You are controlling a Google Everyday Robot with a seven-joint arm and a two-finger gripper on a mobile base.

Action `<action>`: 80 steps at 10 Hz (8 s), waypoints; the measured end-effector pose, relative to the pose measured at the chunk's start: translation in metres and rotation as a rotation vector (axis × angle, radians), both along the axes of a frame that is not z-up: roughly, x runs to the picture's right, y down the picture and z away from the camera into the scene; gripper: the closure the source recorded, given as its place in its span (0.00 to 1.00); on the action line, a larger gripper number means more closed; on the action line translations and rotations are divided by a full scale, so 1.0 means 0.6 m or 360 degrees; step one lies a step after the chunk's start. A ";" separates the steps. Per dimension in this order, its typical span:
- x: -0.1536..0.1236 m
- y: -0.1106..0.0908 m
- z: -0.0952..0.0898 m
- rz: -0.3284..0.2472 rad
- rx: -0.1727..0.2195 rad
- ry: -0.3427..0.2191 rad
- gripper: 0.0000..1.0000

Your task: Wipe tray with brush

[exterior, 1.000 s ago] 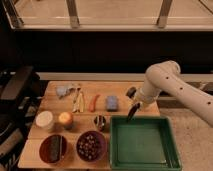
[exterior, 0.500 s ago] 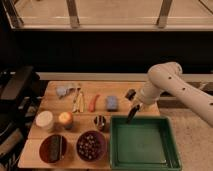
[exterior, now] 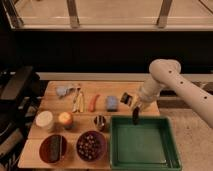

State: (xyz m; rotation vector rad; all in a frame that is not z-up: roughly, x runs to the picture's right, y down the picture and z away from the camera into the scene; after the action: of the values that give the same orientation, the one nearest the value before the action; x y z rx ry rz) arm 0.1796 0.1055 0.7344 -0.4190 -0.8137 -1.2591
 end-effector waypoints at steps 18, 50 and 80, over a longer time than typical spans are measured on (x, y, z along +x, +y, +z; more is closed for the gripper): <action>0.052 0.155 -0.089 -0.0173 0.0042 0.0076 1.00; 0.154 0.311 -0.123 -0.0413 -0.0201 0.0234 1.00; 0.162 0.257 -0.058 -0.0551 -0.0274 0.0244 1.00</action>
State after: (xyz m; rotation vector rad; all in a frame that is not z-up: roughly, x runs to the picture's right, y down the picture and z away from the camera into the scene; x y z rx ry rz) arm 0.2767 0.2599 0.6998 -0.8125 -0.7406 -1.4593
